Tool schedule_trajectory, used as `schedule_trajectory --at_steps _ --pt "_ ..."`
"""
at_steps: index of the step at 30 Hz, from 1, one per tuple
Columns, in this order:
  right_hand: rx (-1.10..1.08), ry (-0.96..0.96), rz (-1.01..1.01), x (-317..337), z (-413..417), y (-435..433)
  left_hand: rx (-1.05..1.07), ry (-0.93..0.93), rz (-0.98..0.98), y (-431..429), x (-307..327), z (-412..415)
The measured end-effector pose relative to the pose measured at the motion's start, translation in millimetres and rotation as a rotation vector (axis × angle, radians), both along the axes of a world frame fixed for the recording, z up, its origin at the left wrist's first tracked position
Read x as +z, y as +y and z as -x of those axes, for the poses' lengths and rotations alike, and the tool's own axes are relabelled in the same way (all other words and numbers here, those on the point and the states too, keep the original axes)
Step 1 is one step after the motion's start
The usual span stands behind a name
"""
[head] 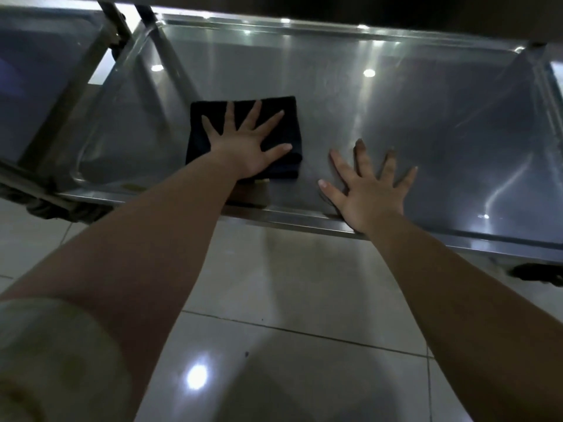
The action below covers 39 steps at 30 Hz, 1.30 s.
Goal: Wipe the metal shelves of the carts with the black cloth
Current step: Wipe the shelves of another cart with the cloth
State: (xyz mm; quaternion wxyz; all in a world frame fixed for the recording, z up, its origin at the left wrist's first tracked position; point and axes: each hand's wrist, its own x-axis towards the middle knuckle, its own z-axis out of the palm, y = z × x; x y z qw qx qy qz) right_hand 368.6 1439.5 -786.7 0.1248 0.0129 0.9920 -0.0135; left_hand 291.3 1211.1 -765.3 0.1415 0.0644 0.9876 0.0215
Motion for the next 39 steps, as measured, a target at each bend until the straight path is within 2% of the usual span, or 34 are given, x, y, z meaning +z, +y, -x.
schedule_trajectory --at_steps 6,10,14,17,24,28,34,39 --pt "0.004 -0.009 -0.019 -1 -1 2 -0.168 0.005 -0.018 16 -9 -75" --pt "0.005 -0.013 -0.009 -1 -3 2 -0.114 0.003 -0.067 -12 -9 -72" --pt "0.004 -0.013 -0.014 0 -3 2 0.002 0.022 -0.028 -77 -8 -65" --pt "-0.042 -0.025 -0.008 1 -4 -3 0.006 0.012 -0.013 -98 -8 -66" --pt "0.017 0.024 0.207 13 12 -96 -0.02 0.048 -0.023 -96 -9 -68" --pt "-0.009 -0.013 -0.003 2 13 -116 -0.023 0.045 -0.029 -98 -7 -68" --pt "0.006 -0.001 0.0 1 12 -114 -0.032 0.035 -0.026 -106 -8 -71" --pt "0.034 0.012 -0.017 -2 14 -114 0.001 0.017 -0.032 -155 -5 -66"
